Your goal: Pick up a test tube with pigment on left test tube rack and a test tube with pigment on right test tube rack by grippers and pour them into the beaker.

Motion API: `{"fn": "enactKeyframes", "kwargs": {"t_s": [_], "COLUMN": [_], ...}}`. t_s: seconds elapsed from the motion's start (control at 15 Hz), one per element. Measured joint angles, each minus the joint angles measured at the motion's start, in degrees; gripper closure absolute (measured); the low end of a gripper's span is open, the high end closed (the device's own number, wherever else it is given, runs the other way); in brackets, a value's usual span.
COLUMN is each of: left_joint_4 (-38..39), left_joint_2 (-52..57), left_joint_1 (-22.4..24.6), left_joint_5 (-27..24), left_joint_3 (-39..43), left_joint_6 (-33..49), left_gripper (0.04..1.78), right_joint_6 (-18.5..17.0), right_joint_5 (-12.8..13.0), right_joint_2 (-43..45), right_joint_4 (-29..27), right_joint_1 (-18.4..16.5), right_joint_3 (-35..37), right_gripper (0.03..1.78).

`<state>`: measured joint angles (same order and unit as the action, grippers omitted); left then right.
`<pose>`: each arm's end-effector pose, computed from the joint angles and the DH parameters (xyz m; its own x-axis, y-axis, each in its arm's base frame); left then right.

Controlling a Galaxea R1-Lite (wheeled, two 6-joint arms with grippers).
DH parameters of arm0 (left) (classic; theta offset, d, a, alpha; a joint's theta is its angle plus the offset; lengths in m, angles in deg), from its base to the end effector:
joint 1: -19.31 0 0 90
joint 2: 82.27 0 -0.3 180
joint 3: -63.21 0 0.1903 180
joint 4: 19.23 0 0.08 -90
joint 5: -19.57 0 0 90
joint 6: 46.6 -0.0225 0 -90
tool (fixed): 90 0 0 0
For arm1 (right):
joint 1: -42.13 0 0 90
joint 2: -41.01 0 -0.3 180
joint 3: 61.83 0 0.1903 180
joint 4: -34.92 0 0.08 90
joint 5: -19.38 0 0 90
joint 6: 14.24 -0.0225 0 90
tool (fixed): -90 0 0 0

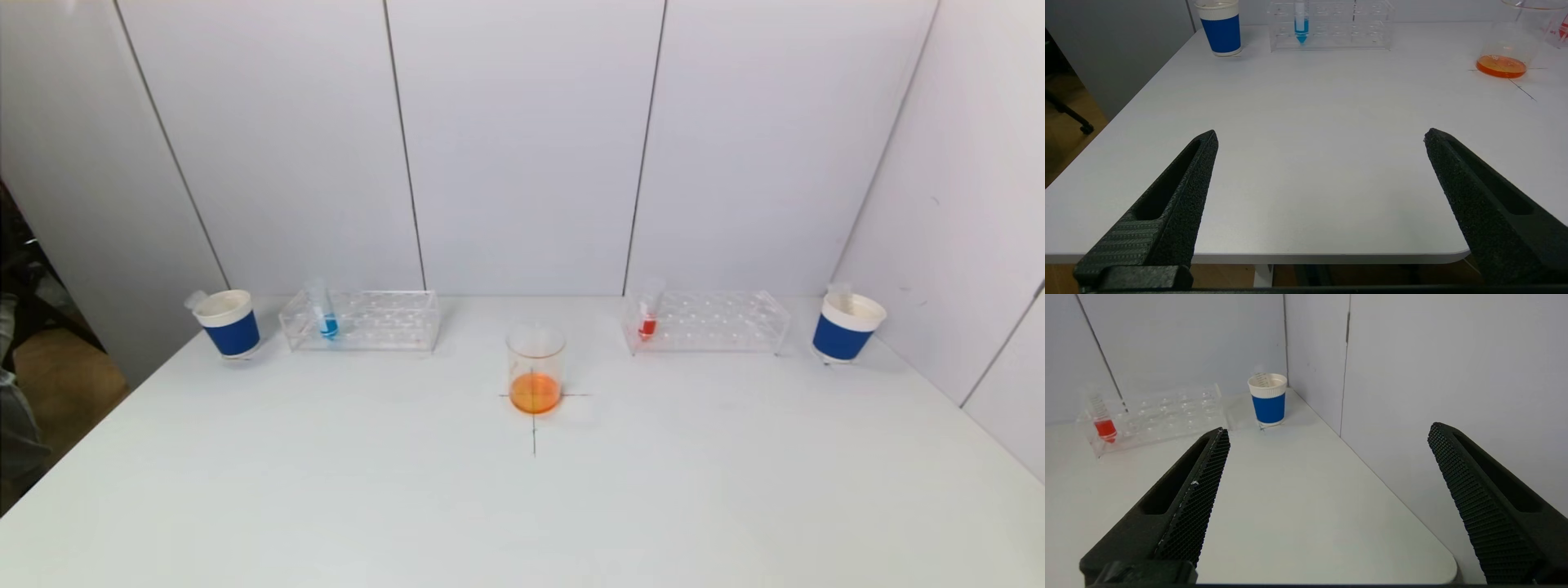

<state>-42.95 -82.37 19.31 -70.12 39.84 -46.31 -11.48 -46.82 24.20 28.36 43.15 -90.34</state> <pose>-0.0227 0.0001 0.0749 1.0000 0.0054 -0.0079 -0.0055 1.0000 -0.0050 -0.0005 -0.0091 0.1344 0.9183 -0.3873 0.0820 0.3894 0.9210 -0.0118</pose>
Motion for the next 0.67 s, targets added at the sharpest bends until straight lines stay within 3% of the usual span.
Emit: {"fn": "enactKeyframes", "kwargs": {"t_s": [0.2,0.4,0.67], "left_joint_4": [0.00,0.00,0.00], "left_joint_2": [0.00,0.00,0.00], "left_joint_1": [0.00,0.00,0.00], "left_joint_5": [0.02,0.02,0.00], "left_joint_3": [0.00,0.00,0.00], "left_joint_6": [0.01,0.01,0.01], "left_gripper": [0.06,0.06,0.06], "right_joint_6": [2.08,2.32,2.12], "right_joint_5": [-4.02,-8.08,-19.15], "right_joint_2": [10.51,15.14,16.70], "right_joint_4": [-10.09,-11.12,-9.70], "right_joint_1": [-0.38,-0.60,-0.60], "right_joint_3": [0.93,3.22,4.24], "right_gripper": [0.05,0.05,0.05]}}
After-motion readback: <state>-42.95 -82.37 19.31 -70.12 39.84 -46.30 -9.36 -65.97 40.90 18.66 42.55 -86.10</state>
